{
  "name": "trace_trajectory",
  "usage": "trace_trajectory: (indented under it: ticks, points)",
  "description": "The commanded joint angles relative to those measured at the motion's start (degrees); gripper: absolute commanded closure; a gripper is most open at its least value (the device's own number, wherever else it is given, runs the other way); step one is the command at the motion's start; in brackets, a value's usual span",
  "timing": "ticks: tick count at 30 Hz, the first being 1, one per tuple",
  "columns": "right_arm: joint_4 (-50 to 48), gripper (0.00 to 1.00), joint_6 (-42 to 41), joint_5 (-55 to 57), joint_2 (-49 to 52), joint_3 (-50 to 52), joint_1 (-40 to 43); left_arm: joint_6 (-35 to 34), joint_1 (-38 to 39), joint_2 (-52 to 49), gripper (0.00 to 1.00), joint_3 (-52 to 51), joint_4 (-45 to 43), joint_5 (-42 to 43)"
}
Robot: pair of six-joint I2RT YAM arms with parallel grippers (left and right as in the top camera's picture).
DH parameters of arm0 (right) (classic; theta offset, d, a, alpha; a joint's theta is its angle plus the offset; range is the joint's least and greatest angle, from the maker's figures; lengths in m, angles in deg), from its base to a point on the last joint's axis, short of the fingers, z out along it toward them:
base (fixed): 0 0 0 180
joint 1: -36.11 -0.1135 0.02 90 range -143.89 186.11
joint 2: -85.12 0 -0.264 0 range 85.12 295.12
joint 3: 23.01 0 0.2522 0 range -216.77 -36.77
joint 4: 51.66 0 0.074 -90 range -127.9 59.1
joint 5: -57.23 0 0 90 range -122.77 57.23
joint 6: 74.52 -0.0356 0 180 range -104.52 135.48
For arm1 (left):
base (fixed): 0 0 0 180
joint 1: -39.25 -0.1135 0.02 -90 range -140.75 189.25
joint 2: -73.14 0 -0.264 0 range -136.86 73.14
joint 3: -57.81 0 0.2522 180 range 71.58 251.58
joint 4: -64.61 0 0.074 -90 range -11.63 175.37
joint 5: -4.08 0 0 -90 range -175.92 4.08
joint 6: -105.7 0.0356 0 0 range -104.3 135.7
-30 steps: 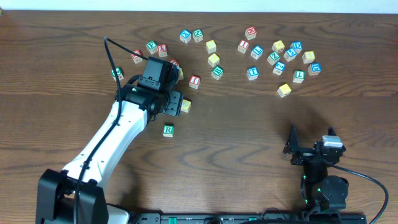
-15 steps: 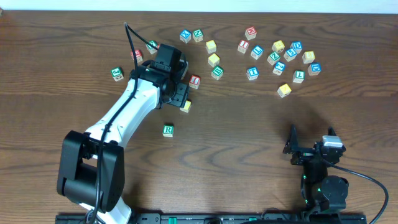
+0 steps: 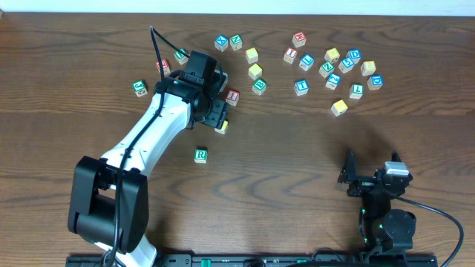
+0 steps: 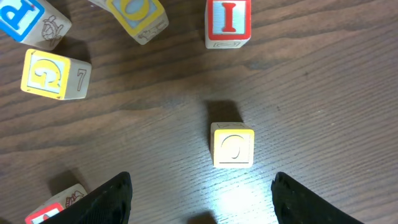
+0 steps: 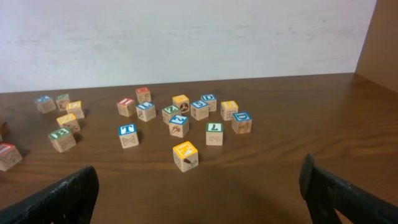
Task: Spell out ROBOT
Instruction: 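Move the left gripper over the yellow O block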
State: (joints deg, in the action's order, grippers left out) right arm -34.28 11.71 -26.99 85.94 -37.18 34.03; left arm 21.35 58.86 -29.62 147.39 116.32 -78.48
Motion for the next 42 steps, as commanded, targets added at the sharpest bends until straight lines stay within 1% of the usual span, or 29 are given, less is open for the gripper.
trace_trajectory:
  ticks: [1, 7, 17, 42]
  points:
    - [0.2, 0.01, 0.66, -0.15, -0.44, 0.11, 0.55, 1.03, 0.5, -0.13, 0.29, 1.57, 0.13, 0.9]
    - [0.2, 0.01, 0.66, -0.15, -0.44, 0.11, 0.55, 1.16, 1.95, -1.09, 0.29, 1.57, -0.5, -0.22]
    - [0.2, 0.01, 0.66, -0.15, -0.44, 0.11, 0.55, -0.33, 3.19, -6.67, 0.29, 1.57, -0.94, -0.35]
    - [0.2, 0.01, 0.66, -0.15, -0.44, 0.11, 0.55, -0.37, 3.37, -9.07, 0.3, 1.57, -2.21, -0.35]
